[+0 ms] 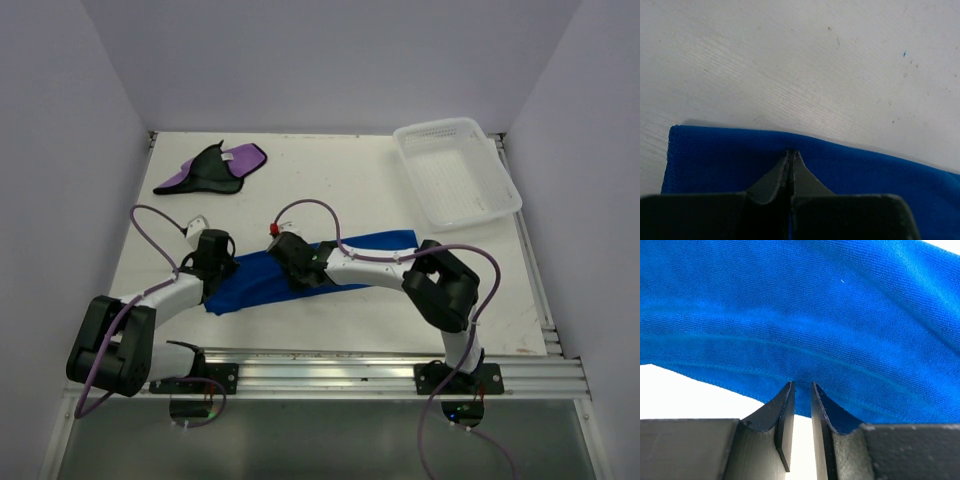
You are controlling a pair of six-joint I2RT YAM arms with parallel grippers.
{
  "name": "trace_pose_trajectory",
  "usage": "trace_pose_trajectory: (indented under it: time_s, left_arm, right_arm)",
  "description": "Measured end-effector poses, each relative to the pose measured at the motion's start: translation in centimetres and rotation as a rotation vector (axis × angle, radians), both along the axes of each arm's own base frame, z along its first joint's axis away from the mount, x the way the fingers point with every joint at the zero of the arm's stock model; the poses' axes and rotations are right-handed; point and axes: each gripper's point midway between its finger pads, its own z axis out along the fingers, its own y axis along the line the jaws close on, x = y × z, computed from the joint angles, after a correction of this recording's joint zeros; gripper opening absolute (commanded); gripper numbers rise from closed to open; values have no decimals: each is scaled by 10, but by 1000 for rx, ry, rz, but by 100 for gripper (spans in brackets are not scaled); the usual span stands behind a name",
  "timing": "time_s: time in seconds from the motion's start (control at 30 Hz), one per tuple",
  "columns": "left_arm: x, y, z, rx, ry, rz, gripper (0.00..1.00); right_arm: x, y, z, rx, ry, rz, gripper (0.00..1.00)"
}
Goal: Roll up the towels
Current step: Fold the towel
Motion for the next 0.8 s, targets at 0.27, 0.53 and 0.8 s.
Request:
trace_pose_trajectory:
  time_s: [0.27, 0.53, 0.8]
  left_arm:
    - [0, 0, 0, 0, 0, 0, 0]
    - [0, 0, 0, 1, 0, -1, 0]
    - [0, 0, 0, 1, 0, -1, 0]
  right_arm:
    - [1, 0, -12, -26, 9, -1, 18]
    - [2, -1, -11, -31, 4, -4, 5]
    - [3, -2, -8, -43, -3, -3, 4]
